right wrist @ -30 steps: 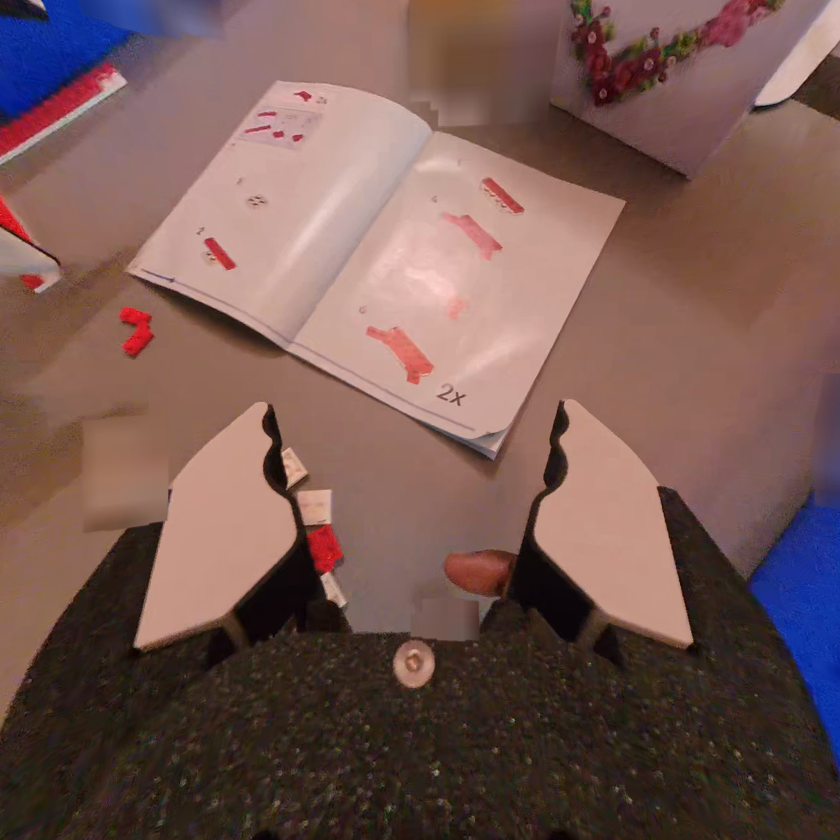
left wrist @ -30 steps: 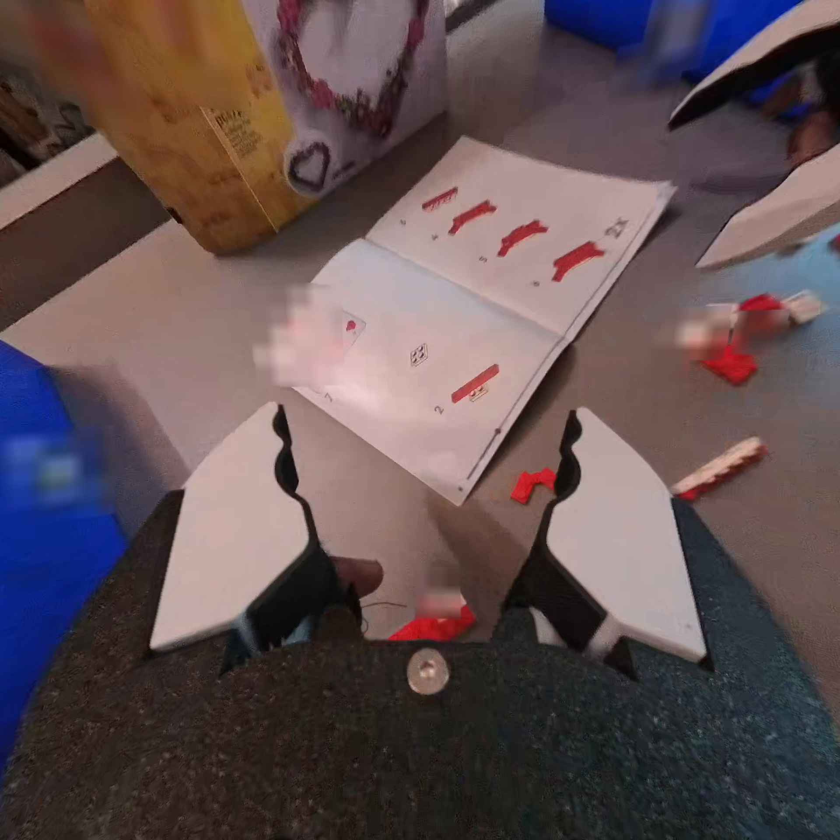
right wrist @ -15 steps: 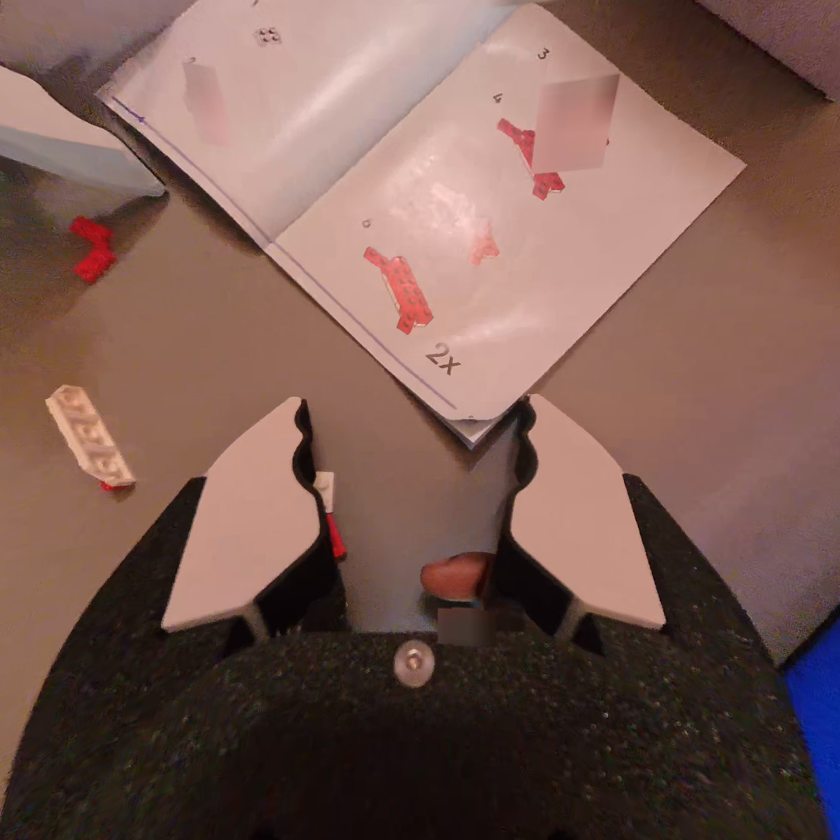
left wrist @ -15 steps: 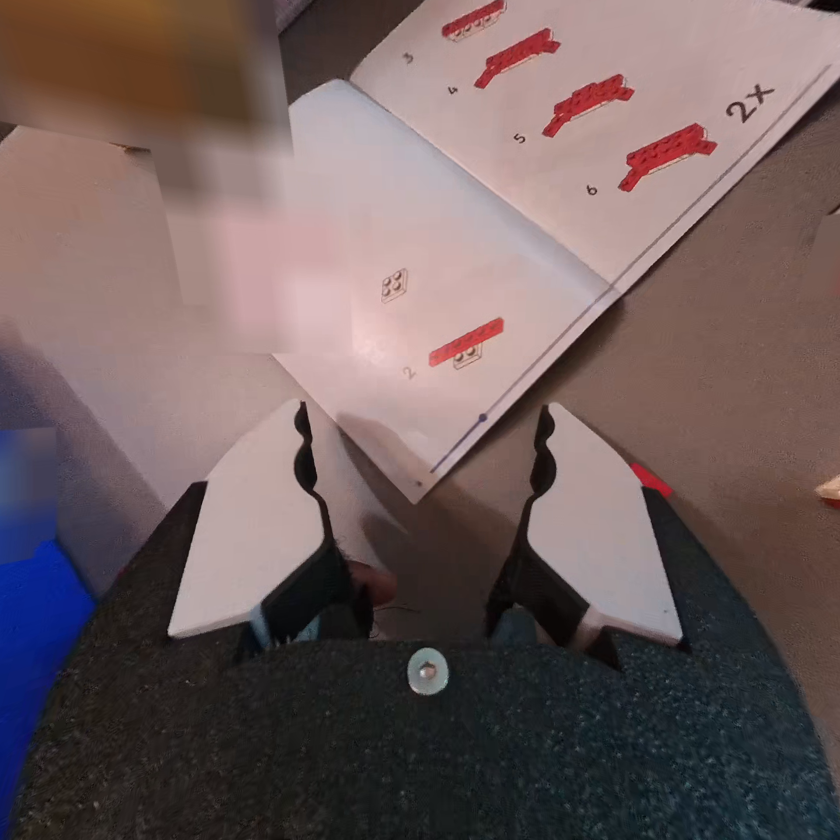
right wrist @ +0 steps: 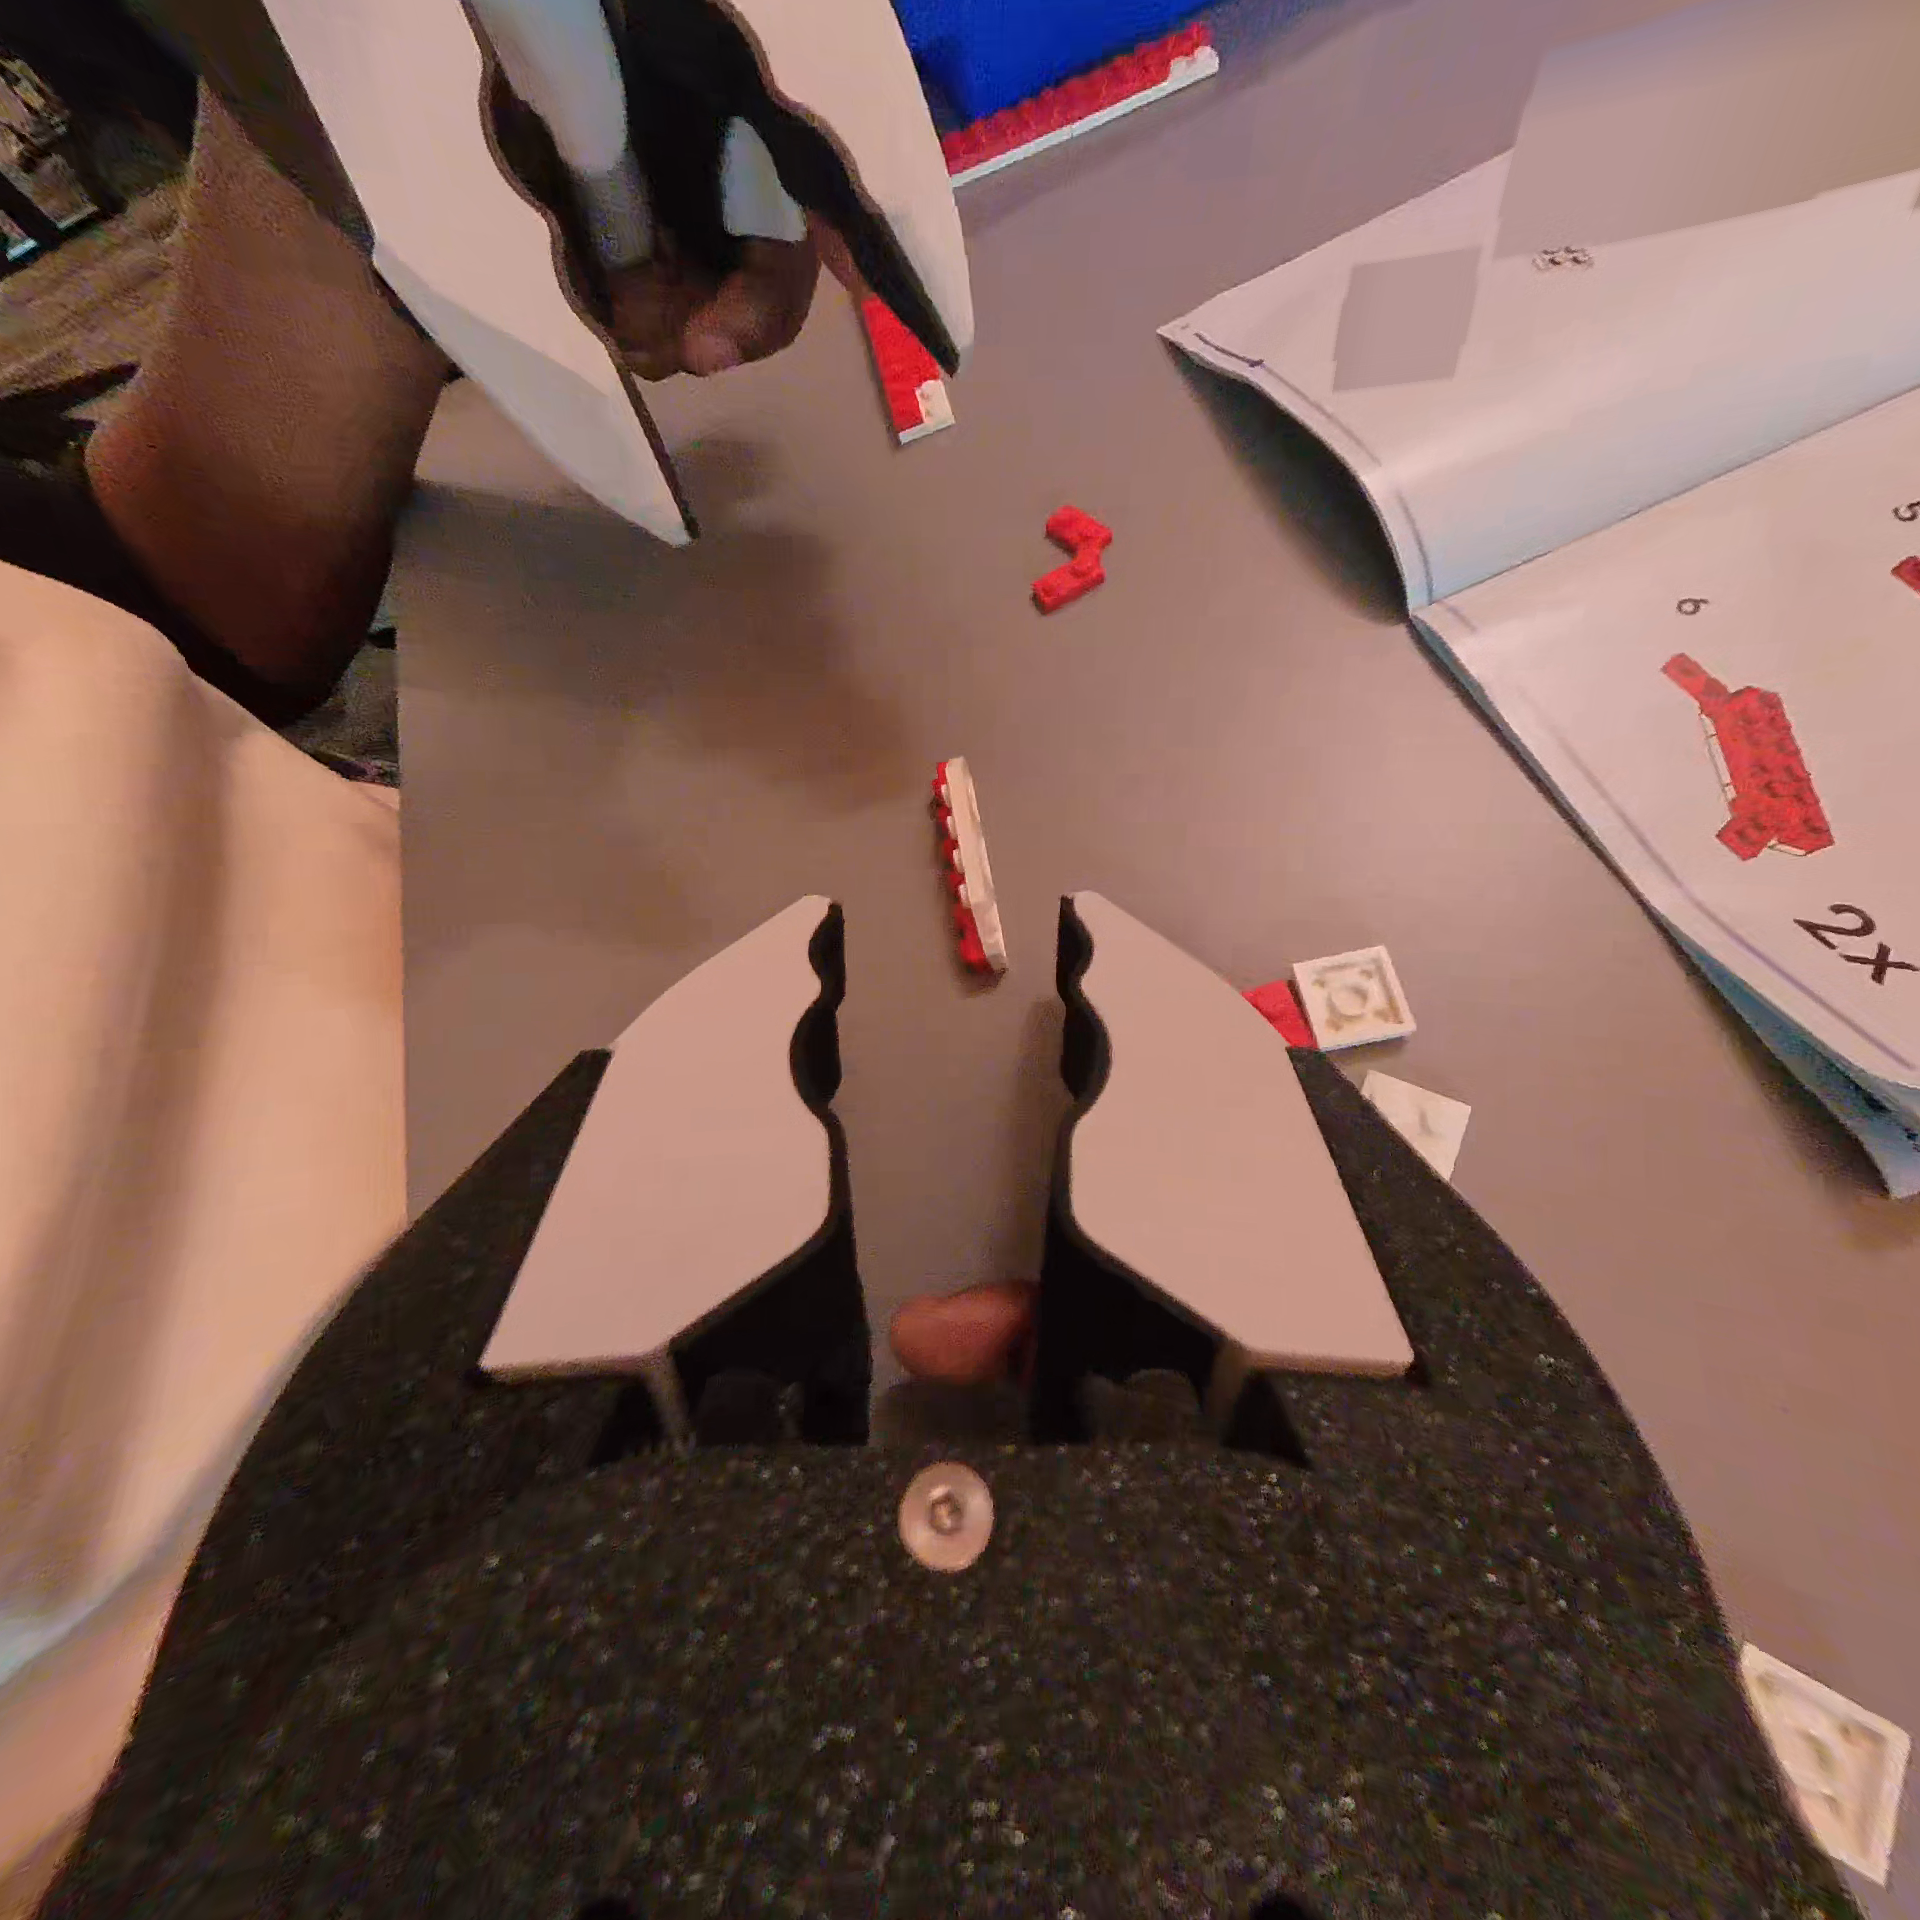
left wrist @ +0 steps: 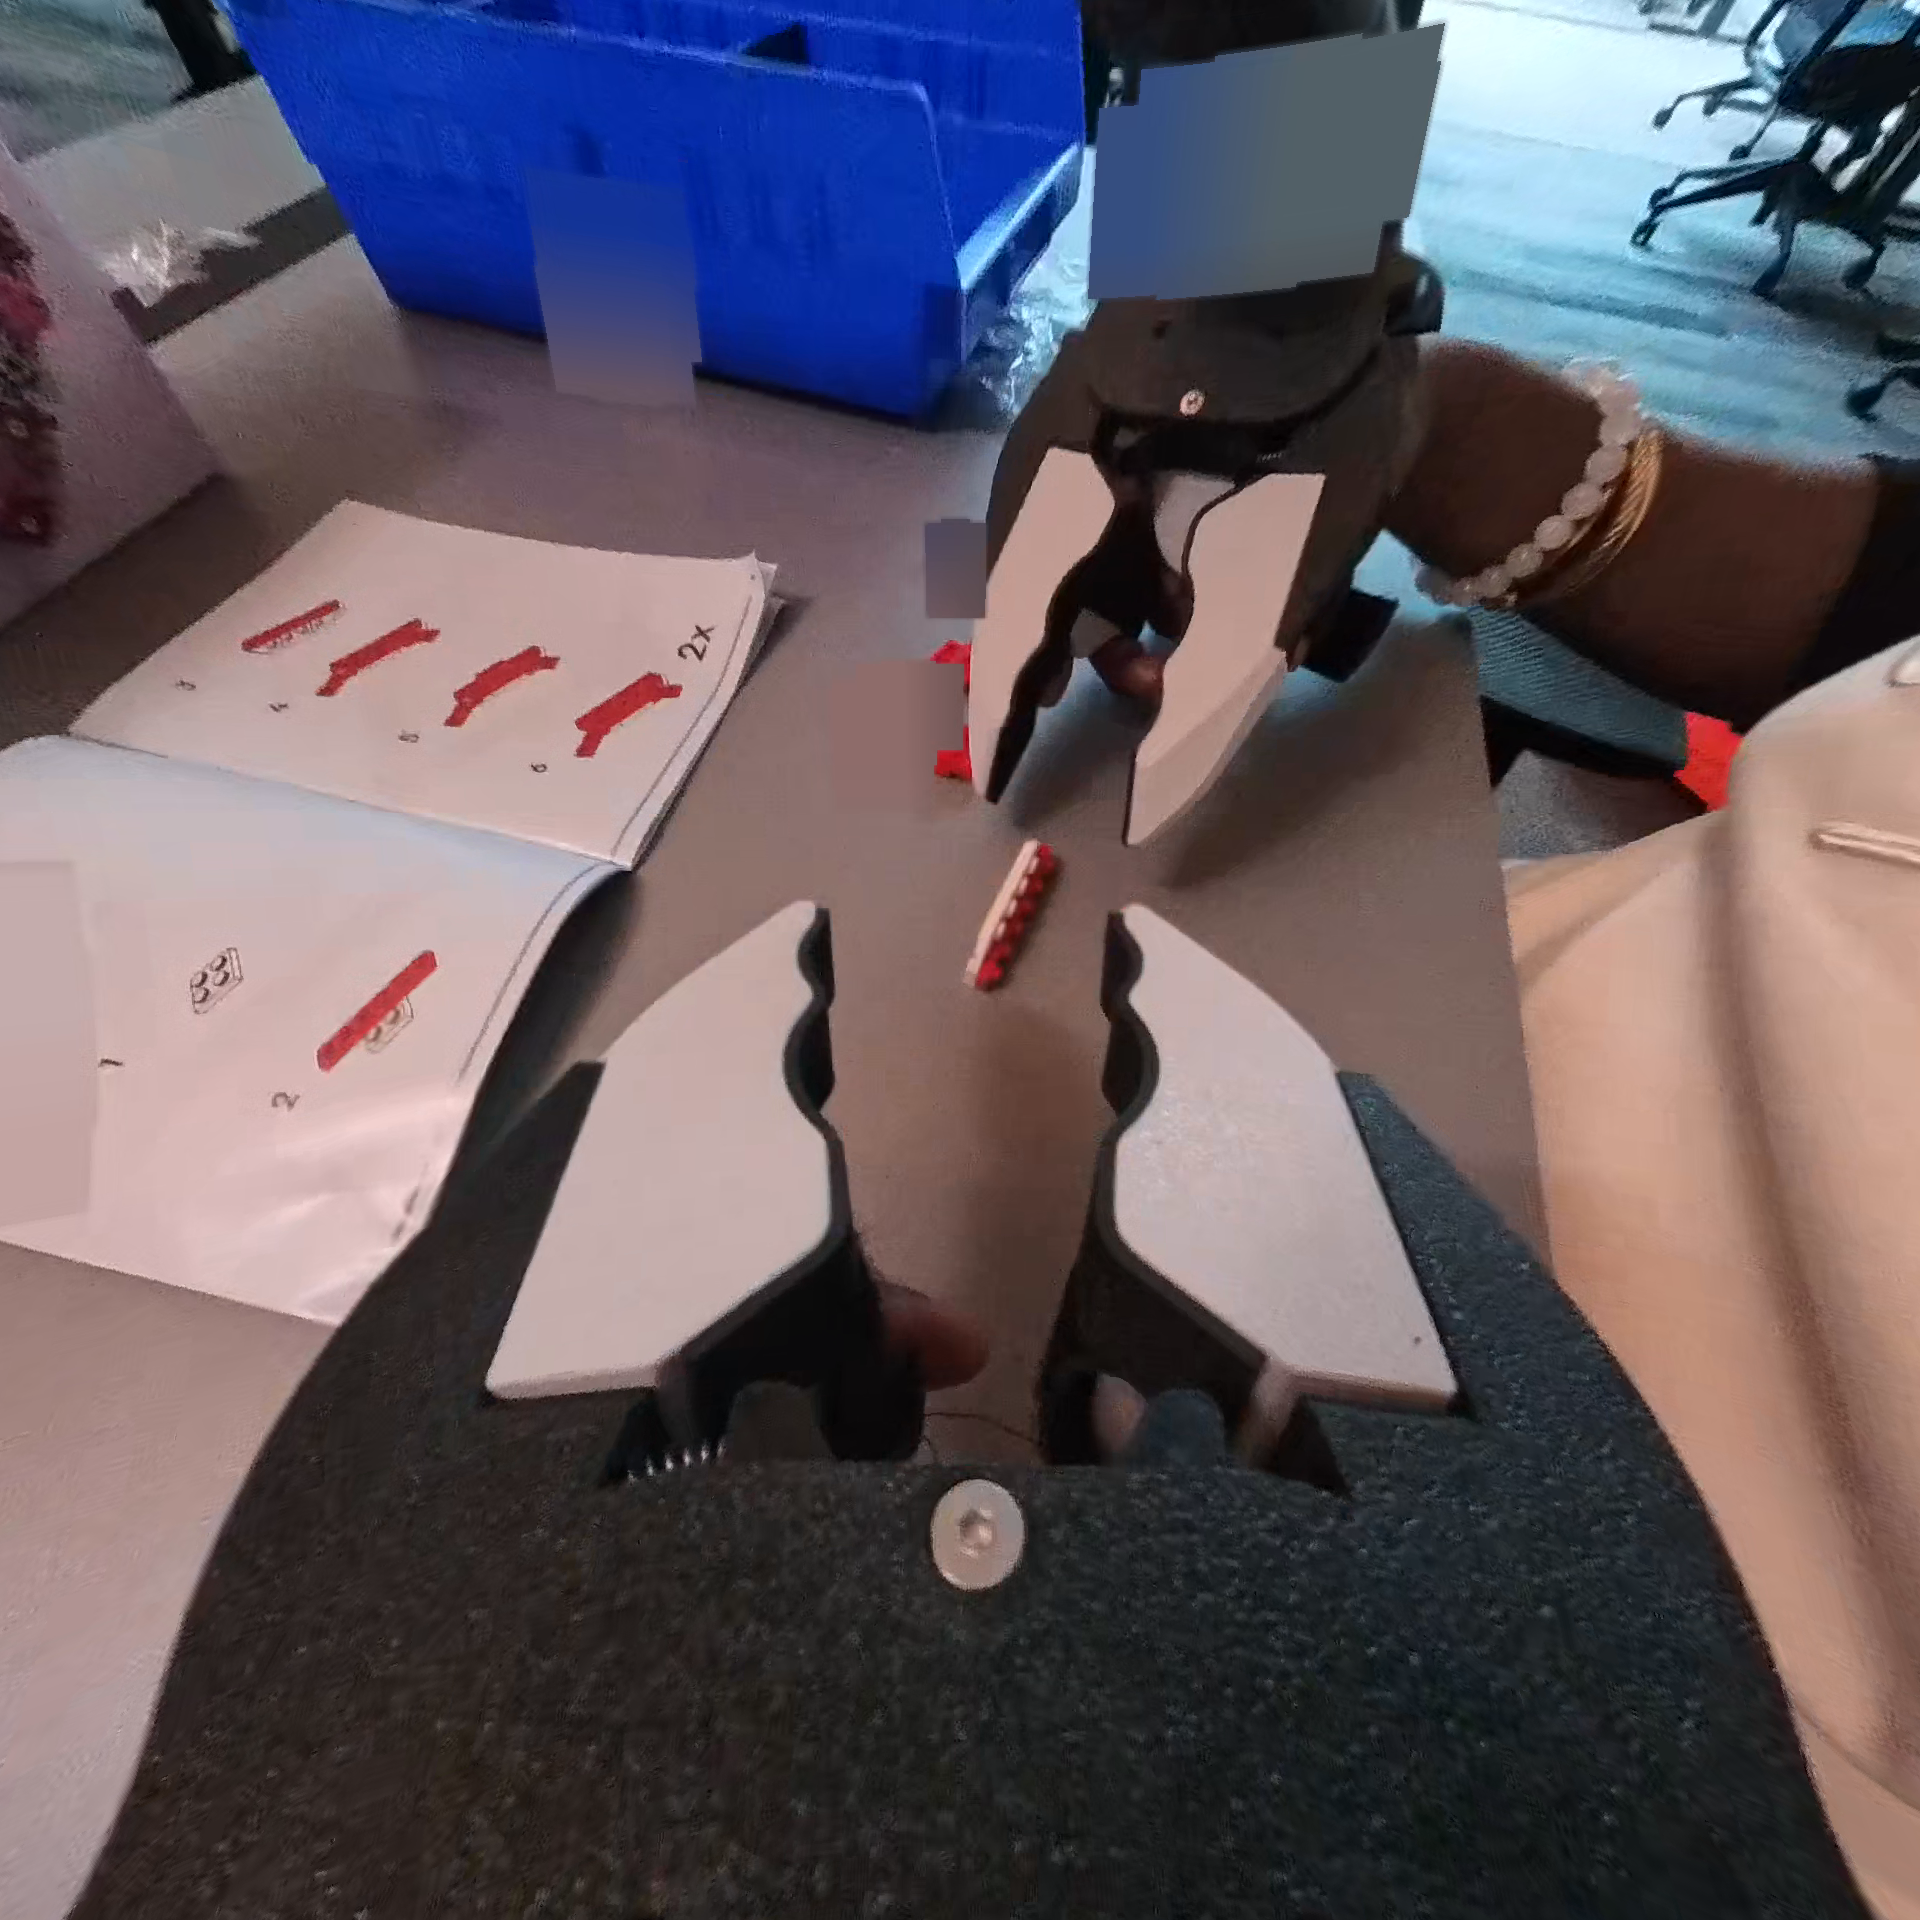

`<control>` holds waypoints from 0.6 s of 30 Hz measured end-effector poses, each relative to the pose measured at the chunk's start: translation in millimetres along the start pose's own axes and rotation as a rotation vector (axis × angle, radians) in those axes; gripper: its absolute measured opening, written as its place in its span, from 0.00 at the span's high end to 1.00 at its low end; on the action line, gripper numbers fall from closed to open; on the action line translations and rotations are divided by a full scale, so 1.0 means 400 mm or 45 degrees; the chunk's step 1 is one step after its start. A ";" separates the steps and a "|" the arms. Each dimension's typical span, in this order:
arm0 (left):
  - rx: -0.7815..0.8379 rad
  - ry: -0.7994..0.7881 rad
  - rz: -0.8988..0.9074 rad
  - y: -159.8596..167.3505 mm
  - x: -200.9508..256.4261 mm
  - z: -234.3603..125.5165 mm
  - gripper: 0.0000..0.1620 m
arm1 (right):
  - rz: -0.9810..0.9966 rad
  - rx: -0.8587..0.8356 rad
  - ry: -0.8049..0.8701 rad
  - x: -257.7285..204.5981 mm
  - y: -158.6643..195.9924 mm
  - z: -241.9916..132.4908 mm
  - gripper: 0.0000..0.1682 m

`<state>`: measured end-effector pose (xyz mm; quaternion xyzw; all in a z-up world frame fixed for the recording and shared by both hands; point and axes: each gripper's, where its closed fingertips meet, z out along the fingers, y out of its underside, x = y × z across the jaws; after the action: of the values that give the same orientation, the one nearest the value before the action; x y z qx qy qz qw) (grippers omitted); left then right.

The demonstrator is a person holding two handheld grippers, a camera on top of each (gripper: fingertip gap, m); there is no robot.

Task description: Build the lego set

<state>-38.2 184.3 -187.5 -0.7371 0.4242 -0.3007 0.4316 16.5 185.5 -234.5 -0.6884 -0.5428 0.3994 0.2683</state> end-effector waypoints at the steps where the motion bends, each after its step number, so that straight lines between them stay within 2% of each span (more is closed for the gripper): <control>1: -0.032 0.001 -0.002 0.011 0.001 0.010 0.69 | -0.009 -0.020 0.013 0.003 0.003 0.007 0.77; 4: -0.084 0.076 0.025 0.033 0.027 0.041 0.71 | -0.062 -0.101 0.066 0.015 0.018 0.029 0.78; 7: -0.118 0.079 0.051 0.046 0.032 0.059 0.76 | -0.114 -0.128 0.080 0.019 0.021 0.044 0.89; 9: -0.142 0.064 0.057 0.055 0.028 0.064 0.77 | -0.097 -0.114 0.031 0.014 0.012 0.044 0.95; 11: -0.148 0.052 0.030 0.059 0.020 0.062 0.77 | -0.001 -0.039 -0.067 0.004 -0.020 0.034 0.95; 15: 0.041 0.182 -0.137 0.005 0.036 0.043 0.76 | 0.231 0.119 -0.385 -0.039 -0.097 -0.008 0.95; 18: 0.233 0.357 -0.289 -0.055 0.064 0.016 0.77 | 0.293 0.147 -0.520 -0.062 -0.120 -0.022 0.95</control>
<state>-13.2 170.1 -168.8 -0.6887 0.3652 -0.4846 0.3969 -4.1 175.1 -184.9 -0.6342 -0.4800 0.5886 0.1446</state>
